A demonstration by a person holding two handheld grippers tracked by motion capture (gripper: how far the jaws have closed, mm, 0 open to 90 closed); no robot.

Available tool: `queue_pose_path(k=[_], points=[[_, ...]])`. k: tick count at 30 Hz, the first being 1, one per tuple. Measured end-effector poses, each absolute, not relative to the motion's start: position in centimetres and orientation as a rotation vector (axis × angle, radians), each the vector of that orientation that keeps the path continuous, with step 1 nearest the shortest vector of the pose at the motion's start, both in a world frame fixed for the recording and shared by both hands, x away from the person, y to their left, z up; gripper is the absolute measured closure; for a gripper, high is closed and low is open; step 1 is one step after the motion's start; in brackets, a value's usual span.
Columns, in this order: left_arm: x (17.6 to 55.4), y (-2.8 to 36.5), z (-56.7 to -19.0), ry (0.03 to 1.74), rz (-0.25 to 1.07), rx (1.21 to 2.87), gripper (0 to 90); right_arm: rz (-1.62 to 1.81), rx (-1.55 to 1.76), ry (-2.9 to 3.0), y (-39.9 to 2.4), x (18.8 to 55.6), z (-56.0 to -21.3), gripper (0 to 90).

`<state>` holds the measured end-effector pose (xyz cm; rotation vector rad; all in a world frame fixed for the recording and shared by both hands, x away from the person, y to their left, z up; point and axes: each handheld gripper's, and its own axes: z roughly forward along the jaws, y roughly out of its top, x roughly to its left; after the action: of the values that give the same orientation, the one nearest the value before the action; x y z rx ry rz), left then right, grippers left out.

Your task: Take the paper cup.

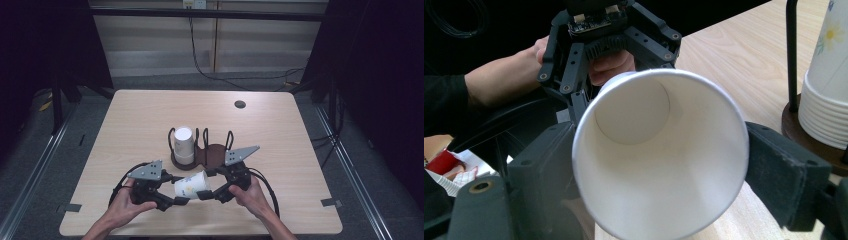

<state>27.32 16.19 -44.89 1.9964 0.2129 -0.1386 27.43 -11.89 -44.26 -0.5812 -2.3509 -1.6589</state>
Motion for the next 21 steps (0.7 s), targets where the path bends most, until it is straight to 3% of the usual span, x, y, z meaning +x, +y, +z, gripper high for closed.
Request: queue_pose_path(k=[6,11,21], points=[[27.38,16.24,-44.87,0.214,-0.143,1.992,35.5,-1.645,-0.580,-2.353,-11.75,27.40,-44.25,15.2],[27.40,16.22,-44.97,0.208,-0.159,1.995,35.5,-1.657,-0.578,-2.348,-11.84,27.51,-44.23,23.6],[27.44,16.32,-45.11,0.221,-0.173,1.998,34.1,-1.665,-0.568,-2.350,-11.89,27.61,-44.18,26.3]])
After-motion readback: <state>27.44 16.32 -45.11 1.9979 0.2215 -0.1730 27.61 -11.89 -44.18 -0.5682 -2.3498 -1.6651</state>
